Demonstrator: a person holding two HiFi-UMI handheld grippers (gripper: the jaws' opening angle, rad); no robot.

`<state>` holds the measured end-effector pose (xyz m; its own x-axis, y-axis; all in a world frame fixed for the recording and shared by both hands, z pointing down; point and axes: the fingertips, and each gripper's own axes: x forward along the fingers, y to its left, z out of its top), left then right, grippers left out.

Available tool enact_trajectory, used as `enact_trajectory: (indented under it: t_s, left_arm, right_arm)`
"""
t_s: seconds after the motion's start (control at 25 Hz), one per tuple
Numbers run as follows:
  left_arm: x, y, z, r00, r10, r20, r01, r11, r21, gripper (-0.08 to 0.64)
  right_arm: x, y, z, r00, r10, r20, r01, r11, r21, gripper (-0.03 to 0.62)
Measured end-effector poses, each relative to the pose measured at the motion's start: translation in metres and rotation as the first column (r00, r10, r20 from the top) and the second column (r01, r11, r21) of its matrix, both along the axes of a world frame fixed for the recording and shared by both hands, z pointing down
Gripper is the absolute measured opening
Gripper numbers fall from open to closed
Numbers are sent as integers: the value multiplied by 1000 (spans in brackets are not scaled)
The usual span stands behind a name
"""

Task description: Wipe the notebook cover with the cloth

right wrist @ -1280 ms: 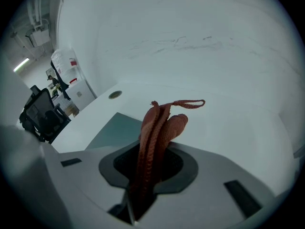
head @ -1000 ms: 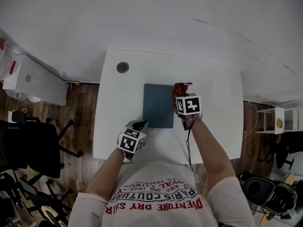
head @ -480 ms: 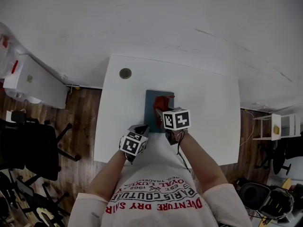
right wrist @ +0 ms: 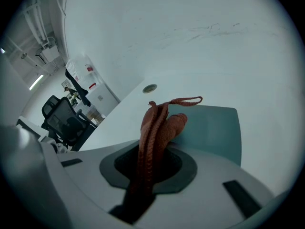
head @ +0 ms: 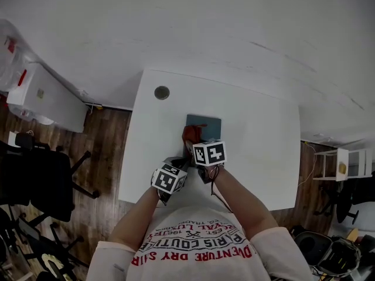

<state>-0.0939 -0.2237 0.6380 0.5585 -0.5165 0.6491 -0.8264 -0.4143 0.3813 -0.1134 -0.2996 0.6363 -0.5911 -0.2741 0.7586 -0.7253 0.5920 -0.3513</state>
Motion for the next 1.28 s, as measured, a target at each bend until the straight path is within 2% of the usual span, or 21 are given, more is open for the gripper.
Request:
enact_trajectory:
  t_s: [0.28, 0.56, 0.96, 1.2, 1.28]
  left_arm:
    - [-2, 0, -2, 1000, 3, -29, -4, 1000, -21, 9]
    - [-2, -2, -1, 998, 7, -66, -10, 999, -51, 9]
    - [0, 0, -1, 997, 21, -72, -25, 999, -47, 9]
    - [0, -1, 1, 997, 20, -74, -25, 998, -56, 9]
    - [0, -1, 0, 998, 20, -65, -23, 999, -49, 9]
  right_arm:
    - [32, -13, -5, 998, 5, -67, -5, 1000, 13, 80]
    - [64, -22, -5, 997, 54, -54, -52, 998, 29, 83]
    - [131, -28, -2, 976, 203, -78, -201, 979, 37, 86]
    - [172, -29, 2, 940, 291, -178, -286, 957, 55, 75]
    - [170, -27, -9, 947, 289, -139, -282, 957, 70, 75]
